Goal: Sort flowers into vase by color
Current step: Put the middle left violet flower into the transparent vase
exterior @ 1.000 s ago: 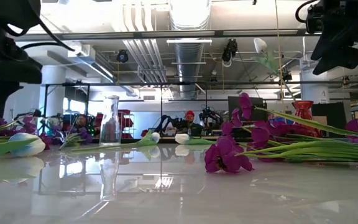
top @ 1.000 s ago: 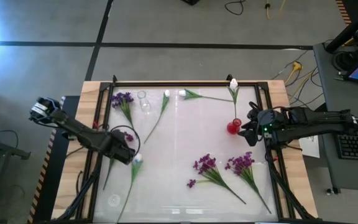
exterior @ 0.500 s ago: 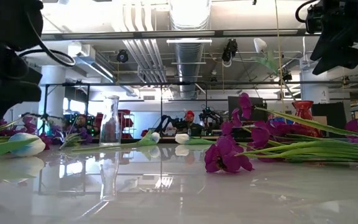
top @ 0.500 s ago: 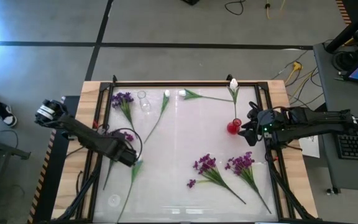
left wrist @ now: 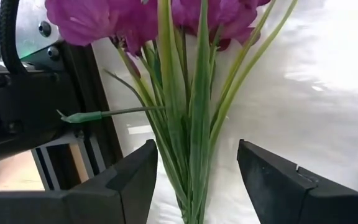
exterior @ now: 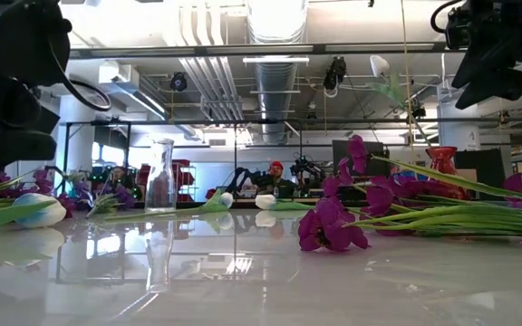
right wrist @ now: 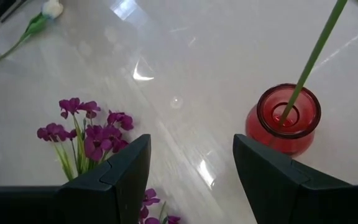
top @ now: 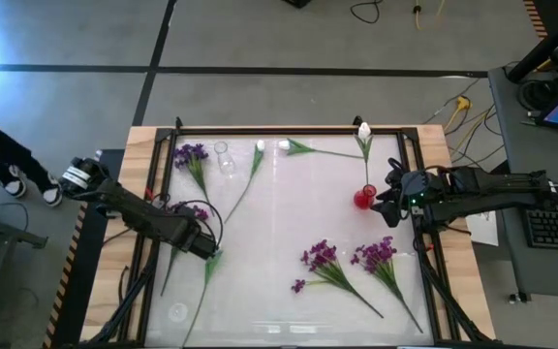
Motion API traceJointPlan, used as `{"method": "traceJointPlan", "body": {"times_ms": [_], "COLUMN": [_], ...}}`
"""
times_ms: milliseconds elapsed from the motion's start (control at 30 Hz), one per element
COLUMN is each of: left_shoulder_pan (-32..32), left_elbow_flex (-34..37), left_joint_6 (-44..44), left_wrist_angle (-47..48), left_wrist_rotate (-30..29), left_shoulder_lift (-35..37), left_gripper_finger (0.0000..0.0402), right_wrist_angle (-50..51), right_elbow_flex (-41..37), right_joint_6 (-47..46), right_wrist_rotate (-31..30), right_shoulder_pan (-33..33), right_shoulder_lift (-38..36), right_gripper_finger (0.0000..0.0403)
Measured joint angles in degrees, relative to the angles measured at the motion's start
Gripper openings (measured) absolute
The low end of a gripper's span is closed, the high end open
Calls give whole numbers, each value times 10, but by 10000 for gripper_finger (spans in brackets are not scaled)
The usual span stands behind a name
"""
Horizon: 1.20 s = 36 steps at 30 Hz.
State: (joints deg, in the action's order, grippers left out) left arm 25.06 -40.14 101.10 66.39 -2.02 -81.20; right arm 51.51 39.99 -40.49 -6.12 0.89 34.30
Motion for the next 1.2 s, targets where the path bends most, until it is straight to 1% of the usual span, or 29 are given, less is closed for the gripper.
{"method": "traceJointPlan", "body": {"times_ms": [533, 667, 867, 1200], "left_shoulder_pan": [-6, -6, -6, -10], "left_elbow_flex": [2, 2, 2, 2], "left_joint_6": [0, -1, -12, -27], "left_wrist_angle": [-2, -3, -7, -24], "left_wrist_rotate": [0, 0, 0, -5], "left_shoulder_lift": [-55, -59, -58, -58], "left_gripper_finger": [210, 203, 171, 93], "right_wrist_angle": [-10, -10, -10, -10], "right_elbow_flex": [0, 0, 0, 0], "right_joint_6": [2, 2, 2, 2], "right_wrist_rotate": [-5, -5, -6, -14], "right_shoulder_pan": [0, 0, 0, 0], "right_shoulder_lift": [0, 0, 0, 0], "right_gripper_finger": [219, 219, 219, 219]}}
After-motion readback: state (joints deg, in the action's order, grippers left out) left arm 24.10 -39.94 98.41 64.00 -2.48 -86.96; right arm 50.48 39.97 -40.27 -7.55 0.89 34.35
